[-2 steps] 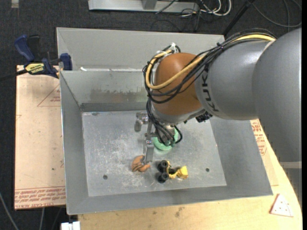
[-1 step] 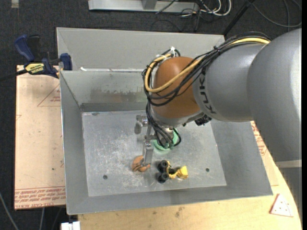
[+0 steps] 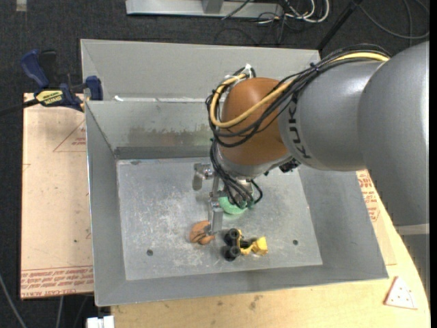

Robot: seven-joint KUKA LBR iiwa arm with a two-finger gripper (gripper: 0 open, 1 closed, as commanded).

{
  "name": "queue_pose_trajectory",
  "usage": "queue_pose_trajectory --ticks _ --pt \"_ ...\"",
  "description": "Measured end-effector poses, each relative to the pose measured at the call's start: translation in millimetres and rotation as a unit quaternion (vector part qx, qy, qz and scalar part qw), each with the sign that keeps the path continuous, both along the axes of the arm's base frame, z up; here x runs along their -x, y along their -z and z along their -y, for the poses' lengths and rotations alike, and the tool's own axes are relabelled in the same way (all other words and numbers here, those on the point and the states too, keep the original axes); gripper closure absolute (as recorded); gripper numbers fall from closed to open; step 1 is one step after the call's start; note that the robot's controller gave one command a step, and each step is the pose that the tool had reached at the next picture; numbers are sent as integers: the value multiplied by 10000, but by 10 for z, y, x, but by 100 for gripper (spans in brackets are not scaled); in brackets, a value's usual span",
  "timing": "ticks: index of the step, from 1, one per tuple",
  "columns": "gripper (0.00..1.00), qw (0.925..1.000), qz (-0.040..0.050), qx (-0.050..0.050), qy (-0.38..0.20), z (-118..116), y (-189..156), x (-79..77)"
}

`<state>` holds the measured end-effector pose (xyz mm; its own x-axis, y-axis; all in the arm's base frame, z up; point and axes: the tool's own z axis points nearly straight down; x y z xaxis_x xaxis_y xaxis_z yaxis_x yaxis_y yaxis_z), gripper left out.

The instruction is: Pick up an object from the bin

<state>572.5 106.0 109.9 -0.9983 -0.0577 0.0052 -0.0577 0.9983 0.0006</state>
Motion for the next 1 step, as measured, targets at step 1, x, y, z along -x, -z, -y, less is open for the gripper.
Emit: queue_pose_trajectory --ticks 1 --pt "0 9999 54 -9 99 160 127 212"
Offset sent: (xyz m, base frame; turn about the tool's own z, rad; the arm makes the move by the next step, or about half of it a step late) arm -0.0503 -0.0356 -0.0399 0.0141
